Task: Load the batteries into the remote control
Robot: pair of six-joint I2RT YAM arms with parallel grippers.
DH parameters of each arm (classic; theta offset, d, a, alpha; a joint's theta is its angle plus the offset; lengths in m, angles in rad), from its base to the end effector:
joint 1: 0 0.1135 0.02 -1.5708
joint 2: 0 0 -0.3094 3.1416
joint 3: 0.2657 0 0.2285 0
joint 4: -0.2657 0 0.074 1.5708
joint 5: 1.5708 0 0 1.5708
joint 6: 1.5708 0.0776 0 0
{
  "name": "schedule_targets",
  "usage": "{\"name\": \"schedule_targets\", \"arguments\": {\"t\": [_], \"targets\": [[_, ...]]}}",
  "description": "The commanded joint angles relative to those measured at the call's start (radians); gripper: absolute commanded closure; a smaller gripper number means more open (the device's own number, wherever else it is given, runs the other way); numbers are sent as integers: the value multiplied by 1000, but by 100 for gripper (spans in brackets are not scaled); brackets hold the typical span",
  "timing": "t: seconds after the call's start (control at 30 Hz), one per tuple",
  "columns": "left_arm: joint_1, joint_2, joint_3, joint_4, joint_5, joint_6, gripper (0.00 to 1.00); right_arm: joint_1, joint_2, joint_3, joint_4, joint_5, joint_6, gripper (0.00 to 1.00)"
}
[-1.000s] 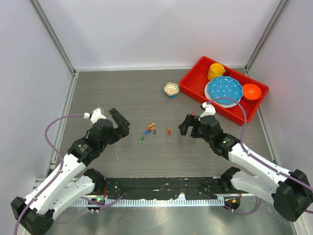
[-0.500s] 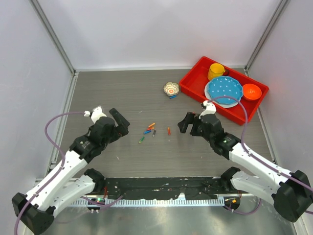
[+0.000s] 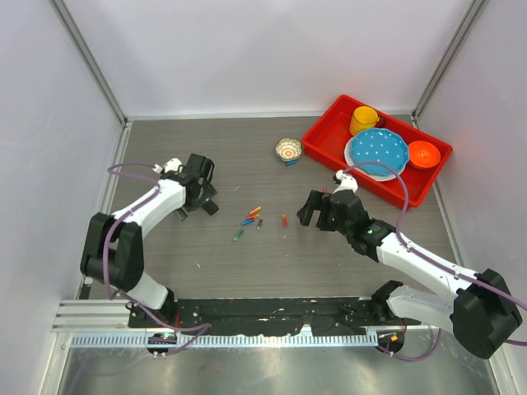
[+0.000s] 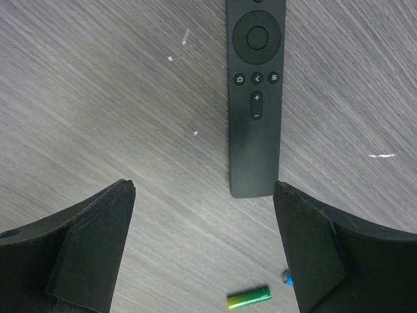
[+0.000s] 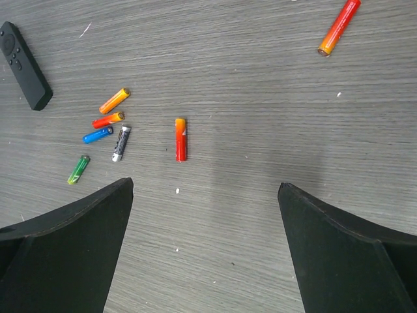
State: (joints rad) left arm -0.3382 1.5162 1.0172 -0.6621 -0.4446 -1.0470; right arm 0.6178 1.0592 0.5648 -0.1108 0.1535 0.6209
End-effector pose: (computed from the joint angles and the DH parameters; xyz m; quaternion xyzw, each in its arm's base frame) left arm 0.2779 -0.0623 0.2375 -0.3735 0.8801 0.0394 0.2905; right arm 0.1821 0.1149 0.2458 0.0370 0.8830 0.2134 0.4163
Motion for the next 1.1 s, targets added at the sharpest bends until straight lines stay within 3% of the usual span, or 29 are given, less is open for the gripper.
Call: {"name": "schedule_targets", "arguments": {"t": [0.0,0.2,0.37,0.77,0.9,1.07], "targets": [[-1,56,78,36,-32,-64,8,-1,-31,15,14,-35,10,1],[1,198,205,3,-34,-61,2,-1,-51,0,8,-52,-3,2],[7,263,236,4,-39,-65,2,-1,-67,-2,-1,-63,-12,2],[64,318,207,117,29,24,12,-1,-79,3,-1,-101,-13,4],[102,338,192,147,66,50,23,-1,-67,6,-1,-100,-13,4],[108,355,196,163,79,65,26,-1,-48,9,3,-98,-16,5]]}}
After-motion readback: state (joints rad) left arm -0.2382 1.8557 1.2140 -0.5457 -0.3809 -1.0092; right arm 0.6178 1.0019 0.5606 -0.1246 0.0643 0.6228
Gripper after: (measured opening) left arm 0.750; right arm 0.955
